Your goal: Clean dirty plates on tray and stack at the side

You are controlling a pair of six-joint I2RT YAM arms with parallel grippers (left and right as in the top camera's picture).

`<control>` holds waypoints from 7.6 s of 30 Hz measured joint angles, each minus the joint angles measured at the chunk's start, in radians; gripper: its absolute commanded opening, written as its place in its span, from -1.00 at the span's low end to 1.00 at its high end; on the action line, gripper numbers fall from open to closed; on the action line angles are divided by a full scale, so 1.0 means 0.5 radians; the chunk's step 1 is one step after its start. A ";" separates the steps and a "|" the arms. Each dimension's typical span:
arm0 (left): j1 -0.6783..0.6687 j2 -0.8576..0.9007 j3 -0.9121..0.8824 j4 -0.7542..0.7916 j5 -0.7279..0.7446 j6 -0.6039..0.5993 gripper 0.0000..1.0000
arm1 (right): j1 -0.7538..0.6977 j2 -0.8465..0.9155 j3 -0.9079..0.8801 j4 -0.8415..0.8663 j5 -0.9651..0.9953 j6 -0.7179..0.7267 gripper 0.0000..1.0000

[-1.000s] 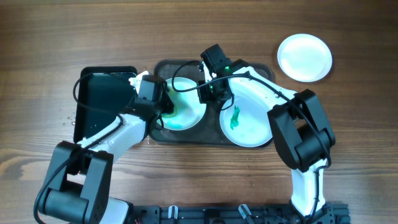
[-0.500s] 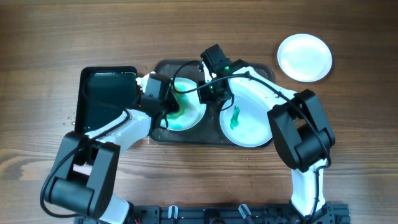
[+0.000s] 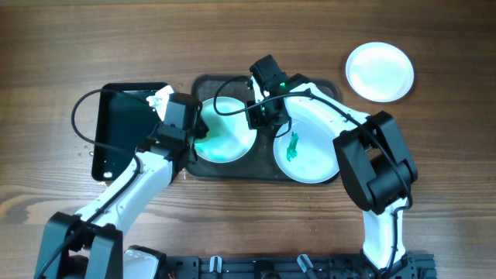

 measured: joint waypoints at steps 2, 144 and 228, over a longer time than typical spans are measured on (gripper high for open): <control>0.018 -0.002 0.000 -0.036 0.022 0.000 -0.92 | 0.001 -0.011 0.002 -0.008 0.060 -0.012 -0.91; 0.970 0.239 -0.007 -0.162 0.256 -0.106 -0.92 | -1.318 -0.774 -0.123 -0.848 -0.019 -0.029 0.99; 0.634 -0.404 -0.008 -0.047 0.624 0.180 -0.92 | -0.241 -0.269 -0.525 0.558 -0.214 0.230 -0.91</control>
